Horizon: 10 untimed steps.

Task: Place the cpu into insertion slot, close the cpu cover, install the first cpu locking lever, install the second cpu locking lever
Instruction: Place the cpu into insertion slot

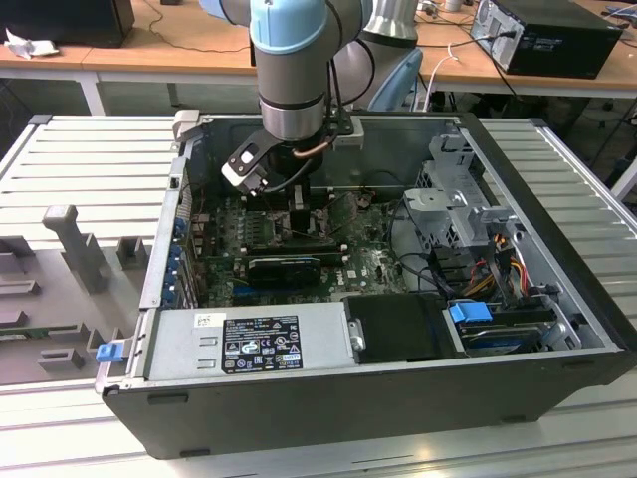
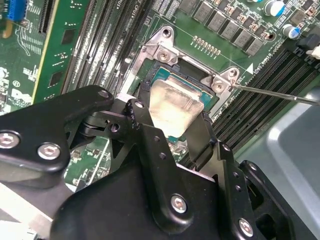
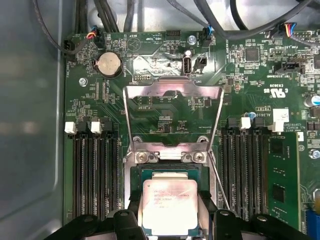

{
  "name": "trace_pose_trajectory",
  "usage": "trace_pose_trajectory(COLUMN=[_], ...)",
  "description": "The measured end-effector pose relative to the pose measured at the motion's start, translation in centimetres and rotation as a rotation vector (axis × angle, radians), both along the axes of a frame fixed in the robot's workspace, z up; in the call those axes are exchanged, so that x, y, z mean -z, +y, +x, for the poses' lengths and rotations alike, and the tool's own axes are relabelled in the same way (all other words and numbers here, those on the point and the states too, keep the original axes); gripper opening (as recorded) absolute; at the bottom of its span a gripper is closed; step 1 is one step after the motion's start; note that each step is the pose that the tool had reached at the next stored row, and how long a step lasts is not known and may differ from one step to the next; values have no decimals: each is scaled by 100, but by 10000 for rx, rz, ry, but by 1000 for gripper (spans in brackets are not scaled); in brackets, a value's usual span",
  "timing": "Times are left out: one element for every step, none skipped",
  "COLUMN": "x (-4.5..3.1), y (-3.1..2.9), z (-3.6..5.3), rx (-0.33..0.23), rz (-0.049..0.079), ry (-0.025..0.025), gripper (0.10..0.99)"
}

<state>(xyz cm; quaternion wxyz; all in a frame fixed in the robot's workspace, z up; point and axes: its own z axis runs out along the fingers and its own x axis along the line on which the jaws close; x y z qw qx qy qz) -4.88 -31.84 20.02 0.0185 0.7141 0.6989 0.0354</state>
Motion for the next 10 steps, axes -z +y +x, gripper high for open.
trace_pose_trajectory(x=[6,7,8,9,9,10,10,11,14,13], y=[0,0,0,0,0,0,0,0,2,1], z=[0,-1,-1,-1,-1,-1,-1,-1,0,0], rx=[-1,-1,0,1,1,0,1,1,1,1], rz=[-3,-2,-1,0,1,1,1,2,10,7], ry=[2,4,3,3,3,2,2,4,-3,-1], gripper=[529,529,529,529,529,529,529,529,537,537])
